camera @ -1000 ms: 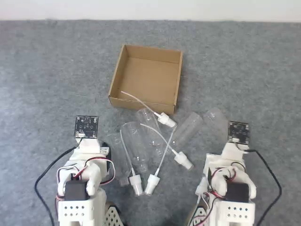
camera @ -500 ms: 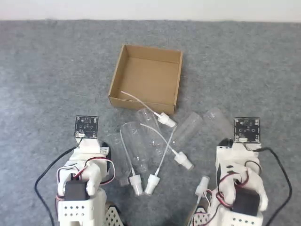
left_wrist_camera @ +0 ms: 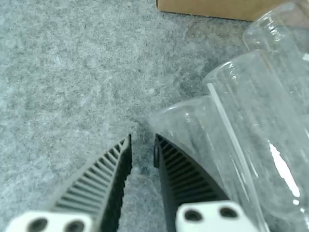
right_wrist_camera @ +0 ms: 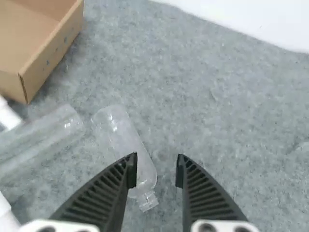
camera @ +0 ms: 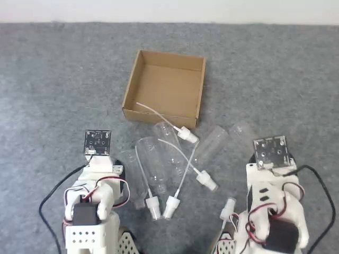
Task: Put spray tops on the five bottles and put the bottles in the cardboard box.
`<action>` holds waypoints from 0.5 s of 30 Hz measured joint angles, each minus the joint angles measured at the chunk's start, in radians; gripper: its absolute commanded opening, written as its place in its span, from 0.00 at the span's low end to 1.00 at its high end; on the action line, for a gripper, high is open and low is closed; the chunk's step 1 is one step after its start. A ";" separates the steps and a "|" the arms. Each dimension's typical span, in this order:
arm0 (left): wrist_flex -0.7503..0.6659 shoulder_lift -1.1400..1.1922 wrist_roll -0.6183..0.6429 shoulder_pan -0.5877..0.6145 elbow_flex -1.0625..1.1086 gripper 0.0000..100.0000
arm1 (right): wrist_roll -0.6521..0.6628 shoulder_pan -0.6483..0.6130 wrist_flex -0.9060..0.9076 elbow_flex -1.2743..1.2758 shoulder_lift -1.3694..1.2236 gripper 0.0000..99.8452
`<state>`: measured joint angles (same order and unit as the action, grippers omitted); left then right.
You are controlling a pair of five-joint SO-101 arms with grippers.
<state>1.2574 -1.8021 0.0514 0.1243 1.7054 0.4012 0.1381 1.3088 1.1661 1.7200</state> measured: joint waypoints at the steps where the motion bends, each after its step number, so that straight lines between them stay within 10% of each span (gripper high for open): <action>1: 0.000 0.000 0.000 0.000 0.000 0.08 | 0.005 -0.005 0.000 -0.021 -0.037 0.16; 15: 0.000 0.000 0.000 0.000 0.000 0.08 | 0.011 -0.084 0.000 -0.333 -0.647 0.25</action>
<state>1.2574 -1.8021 0.0514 0.1243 1.7054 0.4120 0.0537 1.3088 0.8332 1.0725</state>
